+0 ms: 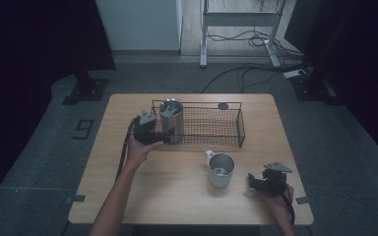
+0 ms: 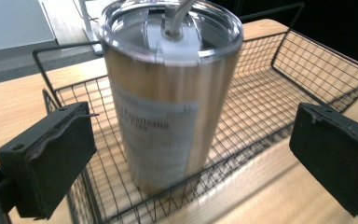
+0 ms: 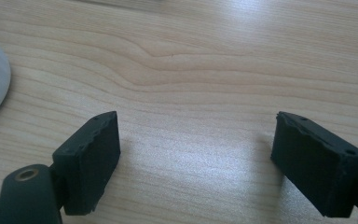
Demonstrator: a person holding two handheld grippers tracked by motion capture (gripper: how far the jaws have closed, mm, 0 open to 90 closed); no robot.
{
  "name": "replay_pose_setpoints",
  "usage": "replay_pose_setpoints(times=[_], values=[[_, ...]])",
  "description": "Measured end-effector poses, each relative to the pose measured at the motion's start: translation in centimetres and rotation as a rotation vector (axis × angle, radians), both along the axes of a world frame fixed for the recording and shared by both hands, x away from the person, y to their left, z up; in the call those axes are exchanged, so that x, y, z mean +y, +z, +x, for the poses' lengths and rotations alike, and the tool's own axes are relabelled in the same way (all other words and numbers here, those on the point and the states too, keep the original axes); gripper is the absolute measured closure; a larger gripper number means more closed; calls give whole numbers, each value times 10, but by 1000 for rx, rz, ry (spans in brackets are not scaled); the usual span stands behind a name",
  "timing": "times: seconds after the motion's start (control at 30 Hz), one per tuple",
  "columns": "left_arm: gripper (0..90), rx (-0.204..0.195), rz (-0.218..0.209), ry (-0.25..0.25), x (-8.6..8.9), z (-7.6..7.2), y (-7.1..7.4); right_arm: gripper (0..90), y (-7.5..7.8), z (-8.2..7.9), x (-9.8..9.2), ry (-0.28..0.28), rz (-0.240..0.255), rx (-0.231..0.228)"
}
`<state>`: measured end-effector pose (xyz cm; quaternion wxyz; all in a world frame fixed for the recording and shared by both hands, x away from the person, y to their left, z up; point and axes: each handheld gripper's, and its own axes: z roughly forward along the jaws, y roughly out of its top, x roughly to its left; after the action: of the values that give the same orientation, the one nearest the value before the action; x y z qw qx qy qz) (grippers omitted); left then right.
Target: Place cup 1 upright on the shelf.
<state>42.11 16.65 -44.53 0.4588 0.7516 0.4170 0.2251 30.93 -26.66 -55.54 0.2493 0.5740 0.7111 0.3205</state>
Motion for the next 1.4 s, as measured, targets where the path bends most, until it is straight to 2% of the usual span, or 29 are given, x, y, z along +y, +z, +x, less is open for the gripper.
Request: replay_pose_setpoints(times=[0.03,0.1,0.23,0.27,0.37,0.4,0.47,0.6,0.7,0.77,0.9,1.0,1.07,1.17,1.2,1.4], values=[[6,0,0,0,0,0,0,149,0,0,0,0,0,0],[11,4,-2,-8,5,-12,0,148,0,0,0,0,-1,0],[20,8,-6,-19,10,-23,0,148,0,0,0,-1,-3,1],[20,12,-9,-28,13,-30,-1,148,0,0,0,-1,-3,1],[21,11,-18,-19,16,-37,-4,148,0,0,0,-1,-2,1],[26,21,-32,-20,19,-43,-8,148,0,0,0,-1,-2,1],[27,26,-37,-19,20,-47,-10,149,0,0,0,-1,-2,1],[36,34,-51,-13,25,-64,-21,149,0,0,0,-1,-2,1],[47,41,-49,-15,27,-70,-26,149,0,0,0,-1,-2,1],[61,56,-29,-18,27,-79,-37,149,0,0,0,0,-2,1],[66,95,-26,-26,28,-88,-51,149,0,0,0,2,-2,1],[70,112,6,-19,28,-92,-60,149,0,0,0,2,-2,1],[83,140,1,-25,29,-95,-68,150,0,0,0,1,-3,1],[89,149,-4,-23,31,-97,-74,149,0,0,0,1,-4,1],[89,167,12,-20,32,-96,-79,149,0,0,0,1,-3,0],[147,156,-15,34,36,-99,-85,148,0,1,0,0,-3,1]])
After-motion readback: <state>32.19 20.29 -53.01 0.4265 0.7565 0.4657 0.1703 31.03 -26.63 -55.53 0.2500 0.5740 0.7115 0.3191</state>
